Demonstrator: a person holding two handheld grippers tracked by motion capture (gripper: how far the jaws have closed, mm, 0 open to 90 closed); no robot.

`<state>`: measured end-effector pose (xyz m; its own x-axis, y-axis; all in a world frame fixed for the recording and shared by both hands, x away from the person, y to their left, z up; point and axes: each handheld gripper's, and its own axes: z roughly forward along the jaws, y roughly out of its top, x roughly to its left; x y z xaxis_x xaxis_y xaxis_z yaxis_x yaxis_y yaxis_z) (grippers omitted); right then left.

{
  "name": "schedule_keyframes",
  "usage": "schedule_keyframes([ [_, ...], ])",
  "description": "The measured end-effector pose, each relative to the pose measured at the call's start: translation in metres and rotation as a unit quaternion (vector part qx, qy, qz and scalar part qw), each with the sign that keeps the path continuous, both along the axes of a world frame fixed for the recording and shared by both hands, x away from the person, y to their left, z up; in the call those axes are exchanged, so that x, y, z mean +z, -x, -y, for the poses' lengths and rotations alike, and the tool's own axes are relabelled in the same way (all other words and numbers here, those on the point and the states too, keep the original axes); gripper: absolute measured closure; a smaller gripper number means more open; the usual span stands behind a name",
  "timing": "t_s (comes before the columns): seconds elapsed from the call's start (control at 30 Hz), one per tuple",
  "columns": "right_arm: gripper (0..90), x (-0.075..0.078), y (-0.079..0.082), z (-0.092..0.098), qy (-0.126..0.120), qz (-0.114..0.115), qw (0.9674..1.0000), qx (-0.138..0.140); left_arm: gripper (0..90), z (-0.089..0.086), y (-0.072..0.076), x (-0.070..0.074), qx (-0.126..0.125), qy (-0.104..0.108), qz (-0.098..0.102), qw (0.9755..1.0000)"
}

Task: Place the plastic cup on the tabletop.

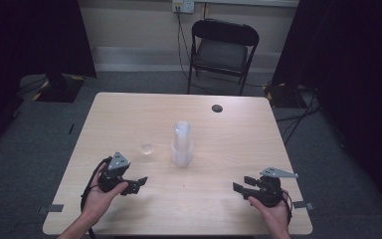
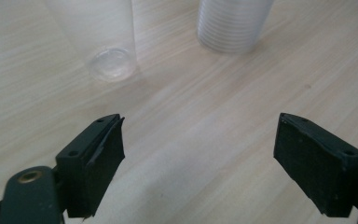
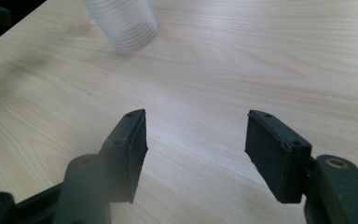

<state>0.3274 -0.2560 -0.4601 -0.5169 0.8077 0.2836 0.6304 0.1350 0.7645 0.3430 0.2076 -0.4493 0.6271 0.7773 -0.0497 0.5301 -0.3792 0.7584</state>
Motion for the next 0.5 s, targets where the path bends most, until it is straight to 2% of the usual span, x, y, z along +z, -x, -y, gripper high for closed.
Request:
schedule_keyframes([
  [0.1, 38.5, -0.001, 0.000, 0.000, 0.000, -0.001, 1.0000, 0.000, 15.9, 0.000, 0.007, -0.006, 0.004, 0.002, -0.002, 1.0000],
  [0.17, 38.5, -0.001, 0.000, 0.000, 0.002, -0.002, 1.0000, -0.001, 15.9, 0.002, 0.012, -0.010, 0.002, -0.002, -0.011, 0.9999],
  [0.27, 38.3, -0.002, -0.001, -0.001, 0.008, 0.000, 1.0000, 0.000, 15.9, 0.006, 0.021, -0.012, -0.016, -0.018, -0.004, 0.9997],
  [0.4, 35.2, -0.004, 0.000, -0.003, 0.024, 0.004, 0.9997, -0.002, 15.9, 0.009, 0.026, -0.016, -0.028, -0.002, -0.013, 0.9995],
  [0.5, 31.7, -0.006, -0.003, -0.003, 0.028, 0.004, 0.9996, -0.010, 15.9, 0.010, 0.024, -0.020, -0.031, 0.000, -0.026, 0.9992],
])
